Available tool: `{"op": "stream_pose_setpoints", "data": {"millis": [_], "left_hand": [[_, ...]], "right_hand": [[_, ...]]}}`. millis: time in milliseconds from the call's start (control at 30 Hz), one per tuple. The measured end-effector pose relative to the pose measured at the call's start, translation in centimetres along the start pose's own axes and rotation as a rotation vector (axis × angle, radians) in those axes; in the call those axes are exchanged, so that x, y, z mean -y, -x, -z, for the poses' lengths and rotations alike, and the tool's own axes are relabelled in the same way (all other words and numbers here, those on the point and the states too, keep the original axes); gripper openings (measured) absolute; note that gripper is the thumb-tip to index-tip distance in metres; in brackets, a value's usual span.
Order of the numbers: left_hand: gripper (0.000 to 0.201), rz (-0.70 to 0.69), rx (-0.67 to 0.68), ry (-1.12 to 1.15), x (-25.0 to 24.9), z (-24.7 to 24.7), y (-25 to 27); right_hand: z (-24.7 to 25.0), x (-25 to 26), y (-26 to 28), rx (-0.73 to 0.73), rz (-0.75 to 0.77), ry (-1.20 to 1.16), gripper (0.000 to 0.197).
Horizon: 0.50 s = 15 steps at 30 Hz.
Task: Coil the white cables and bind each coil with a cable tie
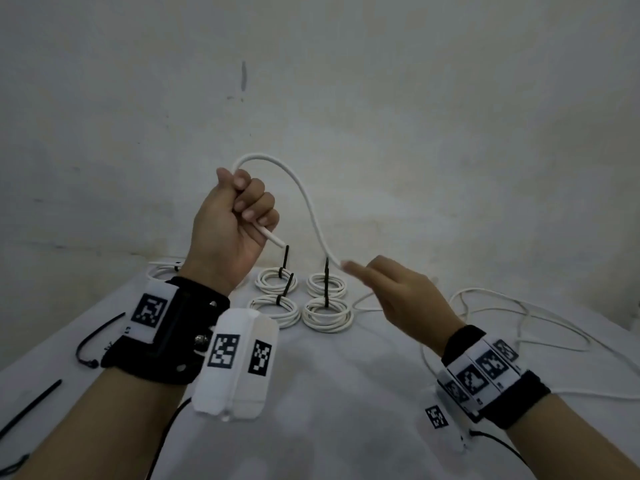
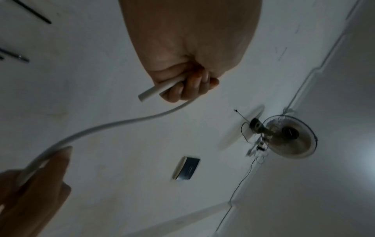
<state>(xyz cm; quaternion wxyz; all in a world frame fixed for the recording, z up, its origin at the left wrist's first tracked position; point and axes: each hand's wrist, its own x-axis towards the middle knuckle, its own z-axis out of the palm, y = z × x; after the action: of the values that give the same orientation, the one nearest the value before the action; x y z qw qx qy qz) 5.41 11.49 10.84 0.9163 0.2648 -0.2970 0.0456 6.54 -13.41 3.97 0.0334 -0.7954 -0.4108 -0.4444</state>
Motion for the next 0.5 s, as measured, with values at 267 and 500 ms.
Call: {"op": "stream_pose_setpoints", "data": {"millis": [267, 500], "left_hand": [[0.038, 0.122, 0.041, -0.443, 4.1, 0.1, 1.5], [0.041, 0.200, 0.168, -0.823, 6.0, 2.3, 3.7]], "right_hand": [[1.1, 5.9, -2.1, -0.013, 0.215, 0.056, 0.043], [2.6, 5.3, -2.9, 0.000, -0.090, -0.263, 0.017]]}}
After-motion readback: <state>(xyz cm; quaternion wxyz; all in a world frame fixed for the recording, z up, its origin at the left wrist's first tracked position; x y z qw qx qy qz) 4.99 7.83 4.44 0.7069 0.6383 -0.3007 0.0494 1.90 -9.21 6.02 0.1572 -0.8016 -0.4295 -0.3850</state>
